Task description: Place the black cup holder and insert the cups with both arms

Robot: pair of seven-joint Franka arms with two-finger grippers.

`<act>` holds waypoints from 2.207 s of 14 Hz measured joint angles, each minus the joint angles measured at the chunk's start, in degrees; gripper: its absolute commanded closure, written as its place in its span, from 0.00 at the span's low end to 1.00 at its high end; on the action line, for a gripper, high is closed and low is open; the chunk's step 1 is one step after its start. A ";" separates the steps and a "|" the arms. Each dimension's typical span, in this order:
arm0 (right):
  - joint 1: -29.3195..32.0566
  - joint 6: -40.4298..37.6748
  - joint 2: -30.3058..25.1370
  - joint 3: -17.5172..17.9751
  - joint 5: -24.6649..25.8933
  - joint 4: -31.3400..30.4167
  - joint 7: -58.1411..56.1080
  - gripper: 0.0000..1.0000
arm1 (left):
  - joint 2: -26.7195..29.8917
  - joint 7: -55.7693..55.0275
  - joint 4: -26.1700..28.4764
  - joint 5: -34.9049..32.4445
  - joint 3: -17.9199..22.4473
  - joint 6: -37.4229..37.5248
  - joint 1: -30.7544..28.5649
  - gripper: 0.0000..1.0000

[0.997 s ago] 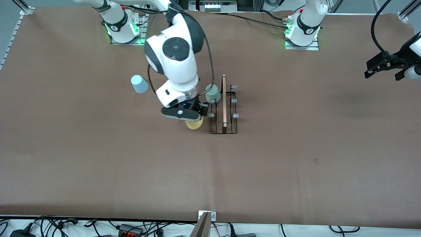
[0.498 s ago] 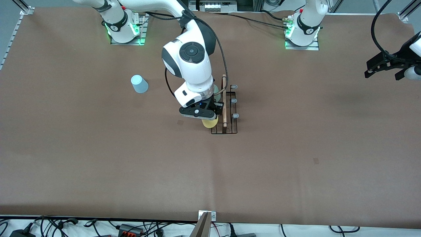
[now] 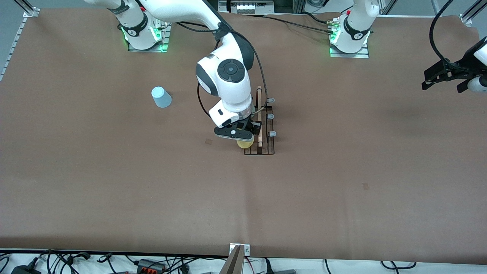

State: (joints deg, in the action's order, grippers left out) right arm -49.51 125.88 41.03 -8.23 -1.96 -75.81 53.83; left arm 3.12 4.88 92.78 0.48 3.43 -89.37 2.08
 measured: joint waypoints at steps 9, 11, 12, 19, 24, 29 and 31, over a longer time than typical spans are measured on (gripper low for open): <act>0.36 -1.05 -2.27 -0.79 -0.14 1.61 0.82 0.00 | 0.00 0.00 0.00 0.00 0.00 0.01 -0.04 0.00; 2.48 -4.45 -5.26 -1.11 -0.15 1.51 0.85 0.00 | 0.00 0.00 0.00 0.00 0.01 0.01 -0.06 0.00; 4.86 -6.31 -7.27 -0.68 -0.15 1.01 0.58 0.00 | 0.00 0.00 0.00 0.00 0.02 0.01 -0.06 0.00; 33.85 -22.73 -27.68 6.63 -0.17 -9.11 -23.03 0.00 | 0.00 0.00 -0.01 0.00 0.04 0.03 -0.09 0.00; 48.72 -27.72 -32.10 6.76 0.82 -10.33 -37.60 0.00 | 0.00 0.00 -0.02 0.00 0.04 0.04 -0.10 0.00; 52.98 -30.59 -34.75 6.92 2.90 -10.36 -47.73 0.00 | -0.01 0.00 -0.03 0.00 0.04 0.05 -0.10 0.00; 52.97 -32.21 -35.55 7.39 2.89 -10.43 -48.98 0.00 | -0.01 0.00 -0.03 0.00 0.04 0.05 -0.10 0.00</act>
State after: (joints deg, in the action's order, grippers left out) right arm 3.46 93.67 5.48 -0.84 0.94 -86.24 4.84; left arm 3.11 4.88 92.75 0.48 3.47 -89.31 1.97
